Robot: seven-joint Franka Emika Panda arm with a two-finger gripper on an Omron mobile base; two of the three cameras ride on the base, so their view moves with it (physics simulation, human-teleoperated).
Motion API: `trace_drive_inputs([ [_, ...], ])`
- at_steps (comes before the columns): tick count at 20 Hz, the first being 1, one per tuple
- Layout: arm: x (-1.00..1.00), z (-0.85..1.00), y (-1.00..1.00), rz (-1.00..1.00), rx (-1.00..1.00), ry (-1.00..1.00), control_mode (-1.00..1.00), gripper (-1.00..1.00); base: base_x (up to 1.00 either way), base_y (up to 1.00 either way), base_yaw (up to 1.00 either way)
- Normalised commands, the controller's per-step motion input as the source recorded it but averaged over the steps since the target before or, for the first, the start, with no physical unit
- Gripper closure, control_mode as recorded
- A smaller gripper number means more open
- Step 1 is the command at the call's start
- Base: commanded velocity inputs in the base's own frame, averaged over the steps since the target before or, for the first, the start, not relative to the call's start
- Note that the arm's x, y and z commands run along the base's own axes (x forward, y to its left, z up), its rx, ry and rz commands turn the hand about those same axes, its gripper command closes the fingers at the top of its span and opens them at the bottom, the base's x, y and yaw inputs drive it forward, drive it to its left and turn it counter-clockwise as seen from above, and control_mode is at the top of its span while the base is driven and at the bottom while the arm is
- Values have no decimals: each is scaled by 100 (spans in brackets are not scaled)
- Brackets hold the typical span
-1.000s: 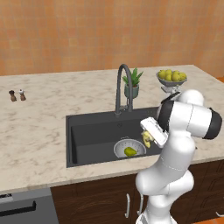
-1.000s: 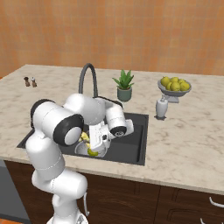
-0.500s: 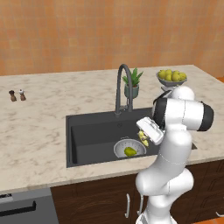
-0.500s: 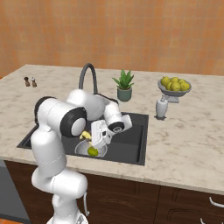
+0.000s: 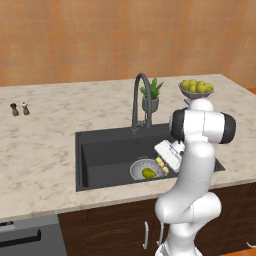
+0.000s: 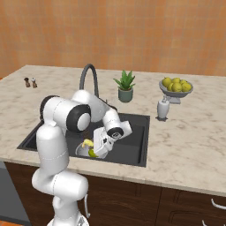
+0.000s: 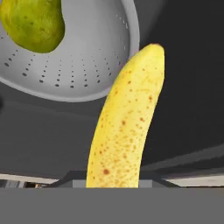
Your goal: Put the colander in the sink, put the banana, pear in the colander, and turn on the sink faucet and pour water over the colander.
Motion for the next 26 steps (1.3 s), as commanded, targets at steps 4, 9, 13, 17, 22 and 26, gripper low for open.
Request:
trace_drive_inputs([
  [4, 18, -28, 11, -8, -6, 0, -100, 100, 0, 0, 0],
  [9, 28, -28, 22, -10, -8, 0, -100, 100, 0, 0, 0],
  [13, 25, -39, 20, -10, -10, 0, -100, 100, 0, 0, 0],
  [17, 24, -45, 22, -9, -8, 0, -100, 100, 0, 0, 0],
  [22, 27, -41, 51, -8, -4, -3, -100, 100, 0, 0, 0],
  [26, 28, -51, 45, -3, 0, -5, -100, 100, 0, 0, 0],
])
